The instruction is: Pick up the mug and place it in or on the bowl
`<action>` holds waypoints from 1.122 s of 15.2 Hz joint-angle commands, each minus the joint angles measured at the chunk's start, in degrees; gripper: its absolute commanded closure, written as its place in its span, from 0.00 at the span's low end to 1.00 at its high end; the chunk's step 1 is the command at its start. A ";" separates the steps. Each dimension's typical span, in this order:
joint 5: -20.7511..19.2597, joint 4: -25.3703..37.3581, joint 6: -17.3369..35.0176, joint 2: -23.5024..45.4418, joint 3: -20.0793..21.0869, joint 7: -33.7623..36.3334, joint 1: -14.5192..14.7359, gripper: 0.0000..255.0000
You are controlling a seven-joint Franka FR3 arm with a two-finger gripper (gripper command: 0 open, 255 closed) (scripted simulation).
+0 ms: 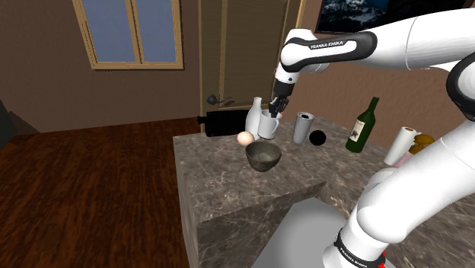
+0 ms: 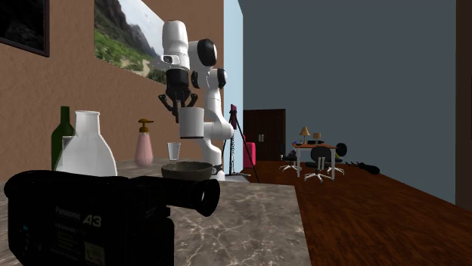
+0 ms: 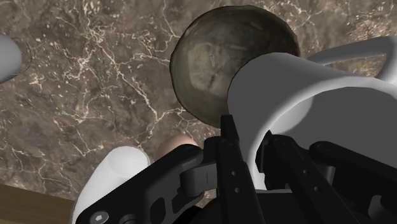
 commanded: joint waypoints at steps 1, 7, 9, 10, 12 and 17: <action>-0.16 -1.77 1.36 -0.41 -0.24 -0.39 -0.19 1.00; -0.07 -5.78 6.05 0.30 -0.54 -0.81 -0.23 1.00; -0.01 -7.03 7.64 0.64 -0.65 -0.97 -0.23 1.00; 0.03 -7.64 8.43 0.83 -0.71 -1.06 -0.23 1.00; 0.11 -8.82 10.03 1.26 -0.83 -1.24 -0.22 1.00; 0.30 -10.78 12.84 2.14 -1.06 -1.59 -0.19 1.00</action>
